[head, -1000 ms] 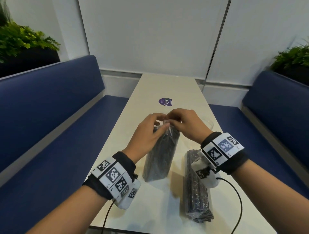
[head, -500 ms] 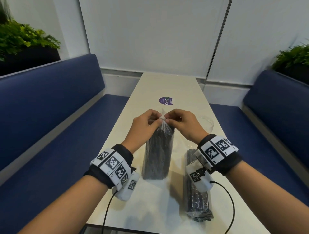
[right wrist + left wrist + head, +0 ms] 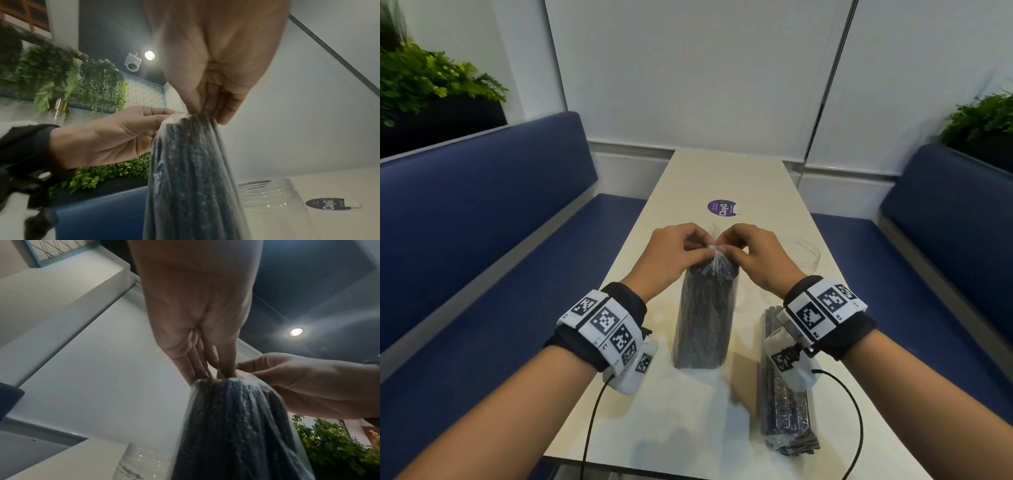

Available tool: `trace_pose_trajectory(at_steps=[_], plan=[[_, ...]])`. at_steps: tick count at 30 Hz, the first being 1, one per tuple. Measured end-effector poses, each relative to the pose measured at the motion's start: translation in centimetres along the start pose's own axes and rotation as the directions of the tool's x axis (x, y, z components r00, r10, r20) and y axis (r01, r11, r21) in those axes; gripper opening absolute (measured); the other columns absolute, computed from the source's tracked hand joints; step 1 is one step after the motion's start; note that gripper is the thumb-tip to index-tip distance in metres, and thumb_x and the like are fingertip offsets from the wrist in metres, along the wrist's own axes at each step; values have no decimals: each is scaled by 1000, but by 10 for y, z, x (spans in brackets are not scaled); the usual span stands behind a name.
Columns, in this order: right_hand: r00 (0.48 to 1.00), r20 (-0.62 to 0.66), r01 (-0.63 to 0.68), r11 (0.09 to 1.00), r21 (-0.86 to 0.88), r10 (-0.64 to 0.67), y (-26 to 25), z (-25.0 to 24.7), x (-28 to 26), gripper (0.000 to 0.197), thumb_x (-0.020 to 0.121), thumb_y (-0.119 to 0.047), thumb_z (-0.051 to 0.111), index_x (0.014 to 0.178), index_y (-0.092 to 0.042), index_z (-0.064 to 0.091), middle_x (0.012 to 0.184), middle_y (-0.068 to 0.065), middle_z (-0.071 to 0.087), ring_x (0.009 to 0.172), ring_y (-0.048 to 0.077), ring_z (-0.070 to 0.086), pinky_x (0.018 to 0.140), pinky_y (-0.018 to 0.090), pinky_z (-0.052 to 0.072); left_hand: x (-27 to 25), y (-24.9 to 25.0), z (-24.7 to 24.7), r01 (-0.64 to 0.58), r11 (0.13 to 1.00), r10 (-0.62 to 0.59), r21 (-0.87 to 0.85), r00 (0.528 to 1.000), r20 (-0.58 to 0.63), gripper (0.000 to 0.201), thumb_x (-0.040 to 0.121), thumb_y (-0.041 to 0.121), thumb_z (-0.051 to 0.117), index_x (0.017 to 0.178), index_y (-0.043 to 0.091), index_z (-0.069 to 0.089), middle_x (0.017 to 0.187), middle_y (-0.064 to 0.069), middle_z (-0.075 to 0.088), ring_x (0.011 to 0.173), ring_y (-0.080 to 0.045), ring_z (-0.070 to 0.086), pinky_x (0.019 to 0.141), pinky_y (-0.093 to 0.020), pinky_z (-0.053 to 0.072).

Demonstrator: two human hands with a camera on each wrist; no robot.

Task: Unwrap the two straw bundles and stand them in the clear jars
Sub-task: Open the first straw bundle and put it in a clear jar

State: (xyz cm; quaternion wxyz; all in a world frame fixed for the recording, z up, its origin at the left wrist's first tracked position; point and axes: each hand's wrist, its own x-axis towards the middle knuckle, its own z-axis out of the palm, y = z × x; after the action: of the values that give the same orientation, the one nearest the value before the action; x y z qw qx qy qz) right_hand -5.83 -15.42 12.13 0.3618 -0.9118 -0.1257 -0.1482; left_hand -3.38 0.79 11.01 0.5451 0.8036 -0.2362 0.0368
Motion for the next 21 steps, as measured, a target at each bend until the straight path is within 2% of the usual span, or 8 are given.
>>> trace_pose_trajectory(at_steps=[5,8,10,12,15,17,19,21], plan=[[1000,-6,17,995,-103,-17,-3,2,1,11,85,-7,56,90,-2,64,92,15,66,79,16,48,67,21,32,6,0,-4,-41,998,39,41,997,60,6,79,13,71,83,15,68,102,3,63,95,-2,60,85,-12,51],[1000,-31,1,993,-116,-5,-5,3,2,11,84,-6,55,87,-3,64,91,14,67,77,16,48,58,19,31,6,0,-6,-31,998,28,51,998,58,7,78,16,72,77,21,68,108,4,57,101,-6,56,83,-13,50],[999,-40,13,985,-171,-21,-8,2,2,11,84,-7,54,88,-3,64,92,13,66,82,19,49,65,21,35,6,3,-4,-7,993,1,114,999,50,5,79,21,71,78,18,68,110,4,56,102,-10,55,85,-19,48],[998,-26,43,972,-230,-50,-12,-1,1,13,83,-8,53,90,-3,63,94,12,66,91,23,51,76,28,39,7,5,-3,-33,974,27,224,999,29,20,80,31,69,80,11,69,108,6,55,98,-7,53,84,-19,45],[998,-10,52,972,-231,-56,-13,-8,2,13,83,-7,54,90,-2,65,89,11,66,87,21,52,76,28,41,10,10,-3,-124,951,109,283,992,67,28,83,33,67,86,5,69,105,7,51,92,-5,51,75,-4,43],[1000,-7,17,987,-161,-18,-10,-9,4,12,83,-7,56,89,-2,66,82,5,62,76,15,51,65,17,38,10,10,-4,-132,970,110,205,987,117,24,85,26,65,94,3,64,104,6,50,89,-4,54,74,1,43],[999,-12,-42,996,-73,41,-6,-9,3,11,84,-8,58,90,-3,65,82,1,60,67,9,49,60,8,37,7,9,-4,-67,997,62,25,988,139,26,85,20,65,104,7,55,101,7,52,88,-3,59,75,-5,47],[998,-19,-58,997,-50,57,-5,-8,1,11,84,-7,58,90,-2,65,83,3,61,70,12,51,64,12,39,4,5,-2,3,995,9,-95,991,134,27,84,19,66,105,13,50,101,3,55,87,-5,61,77,-14,50]])
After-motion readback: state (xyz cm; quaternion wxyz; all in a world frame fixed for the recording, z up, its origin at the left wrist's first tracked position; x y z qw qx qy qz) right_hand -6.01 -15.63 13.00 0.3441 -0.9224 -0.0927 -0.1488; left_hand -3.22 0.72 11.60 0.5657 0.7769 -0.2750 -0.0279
